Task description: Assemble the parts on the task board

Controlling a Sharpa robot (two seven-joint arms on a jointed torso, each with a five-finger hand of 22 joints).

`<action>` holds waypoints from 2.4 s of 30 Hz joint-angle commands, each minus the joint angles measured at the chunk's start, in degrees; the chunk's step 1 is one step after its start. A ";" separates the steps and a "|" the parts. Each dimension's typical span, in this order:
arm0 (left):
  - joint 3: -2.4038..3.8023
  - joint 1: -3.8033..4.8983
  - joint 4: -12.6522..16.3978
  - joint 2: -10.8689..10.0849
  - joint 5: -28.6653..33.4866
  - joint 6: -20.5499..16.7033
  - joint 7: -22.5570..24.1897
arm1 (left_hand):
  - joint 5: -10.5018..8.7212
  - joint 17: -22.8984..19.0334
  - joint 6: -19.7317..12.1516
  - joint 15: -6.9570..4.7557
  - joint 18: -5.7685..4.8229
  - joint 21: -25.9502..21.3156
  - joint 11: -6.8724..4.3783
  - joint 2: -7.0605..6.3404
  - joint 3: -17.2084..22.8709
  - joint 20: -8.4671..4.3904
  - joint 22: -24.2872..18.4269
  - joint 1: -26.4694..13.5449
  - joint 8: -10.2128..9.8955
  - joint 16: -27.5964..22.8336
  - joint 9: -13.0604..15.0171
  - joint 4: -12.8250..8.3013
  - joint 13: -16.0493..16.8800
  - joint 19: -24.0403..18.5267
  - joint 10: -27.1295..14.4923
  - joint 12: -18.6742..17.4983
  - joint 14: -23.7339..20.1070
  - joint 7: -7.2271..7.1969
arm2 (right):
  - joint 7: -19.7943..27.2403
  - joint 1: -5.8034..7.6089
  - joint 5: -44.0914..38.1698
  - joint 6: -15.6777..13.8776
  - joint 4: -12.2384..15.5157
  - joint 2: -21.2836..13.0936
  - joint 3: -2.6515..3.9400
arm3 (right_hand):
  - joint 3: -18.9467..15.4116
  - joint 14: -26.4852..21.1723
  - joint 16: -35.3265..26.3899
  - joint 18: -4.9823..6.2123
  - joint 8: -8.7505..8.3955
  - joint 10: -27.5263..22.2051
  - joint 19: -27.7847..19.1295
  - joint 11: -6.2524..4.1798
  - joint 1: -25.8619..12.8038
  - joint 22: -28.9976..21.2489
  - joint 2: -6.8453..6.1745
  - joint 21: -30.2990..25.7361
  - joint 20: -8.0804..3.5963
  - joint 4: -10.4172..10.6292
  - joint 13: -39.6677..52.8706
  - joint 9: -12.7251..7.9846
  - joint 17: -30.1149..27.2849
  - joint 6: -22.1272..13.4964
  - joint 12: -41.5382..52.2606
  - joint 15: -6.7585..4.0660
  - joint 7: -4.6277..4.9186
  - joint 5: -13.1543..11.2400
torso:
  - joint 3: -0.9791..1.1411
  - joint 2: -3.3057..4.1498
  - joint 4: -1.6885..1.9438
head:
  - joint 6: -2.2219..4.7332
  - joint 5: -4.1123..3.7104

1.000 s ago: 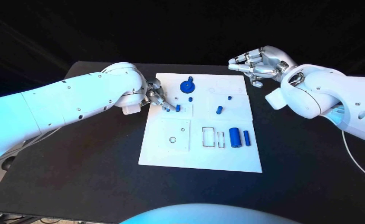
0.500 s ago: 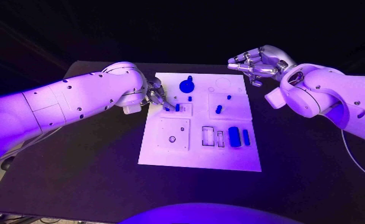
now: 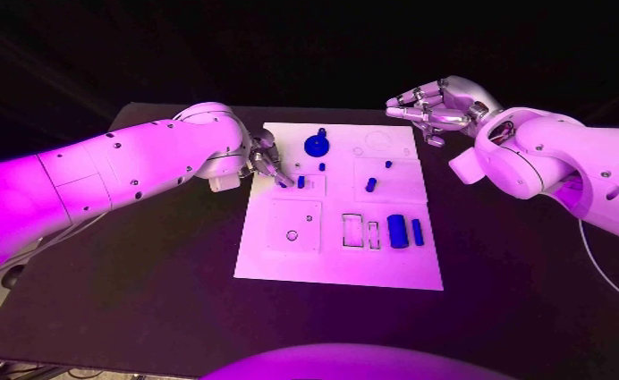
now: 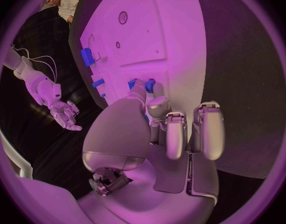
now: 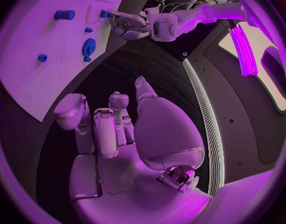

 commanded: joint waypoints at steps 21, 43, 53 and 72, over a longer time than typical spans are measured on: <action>-0.15 -0.13 0.25 -0.53 3.25 0.30 0.41 | 1.61 15.08 0.31 0.57 0.01 -0.31 0.46 -7.67 32.93 0.66 9.14 -7.88 2.19 0.14 -1.95 -7.38 -1.68 2.88 0.75 -1.05 6.03 0.26 | 0.11 -0.04 -0.15 1.92 0.00 0.04 -0.04 | -0.38 2.89 -0.25 0.70 0.33 -0.24 -0.31 -0.01 0.20 -0.07 0.65 -0.22 -0.07 0.02 0.03 -0.07 3.54 -0.53 0.08 0.26 0.06 0.36 | 0.08 0.00 0.03 | 0.00 0.03; -0.12 1.43 -2.68 1.06 5.92 6.78 -2.02 | 1.54 15.08 0.66 0.47 0.01 -0.34 0.30 -7.54 34.76 0.57 9.21 -10.17 3.89 0.14 -1.13 -7.97 -1.52 2.89 1.17 -0.68 6.03 0.00 | 0.08 -0.06 -0.15 2.31 -0.26 0.33 -0.09 | -0.38 2.89 -0.25 0.70 0.33 -0.24 -0.31 -0.01 0.20 -0.07 0.65 -0.22 -0.07 0.02 0.03 -0.07 3.54 -0.53 0.08 0.26 0.06 0.36 | -0.03 0.01 0.04 | -0.06 0.04; -0.18 2.12 -5.40 3.64 4.77 8.64 -4.62 | 1.27 15.08 0.56 0.35 -0.05 -0.19 0.14 -6.50 34.93 0.48 9.43 -11.89 5.19 0.14 -0.12 -7.53 -1.25 2.98 1.38 -0.27 6.03 -0.22 | 0.09 -0.07 -0.15 2.32 -0.26 0.42 -0.10 | -0.38 2.89 -0.25 0.70 0.33 -0.24 -0.31 -0.01 0.20 -0.07 0.65 -0.22 -0.07 0.02 0.03 -0.07 3.54 -0.53 0.08 0.26 0.06 0.36 | 0.01 0.03 0.07 | -0.24 0.15; -0.56 2.20 -6.36 4.91 2.50 11.00 -5.95 | 0.45 15.08 0.05 0.05 -0.17 0.21 -0.28 -5.69 34.66 0.19 9.92 -13.75 7.85 0.14 2.55 -7.85 -1.04 3.21 1.48 0.21 6.03 -0.76 | 0.26 -0.07 -0.15 2.48 -0.26 0.46 -0.10 | -0.38 2.89 -0.25 0.70 0.33 -0.24 -0.31 -0.01 0.20 -0.07 0.65 -0.22 -0.07 0.02 0.03 -0.07 3.54 -0.53 0.08 0.26 0.06 0.36 | -0.03 0.03 0.00 | -0.47 0.25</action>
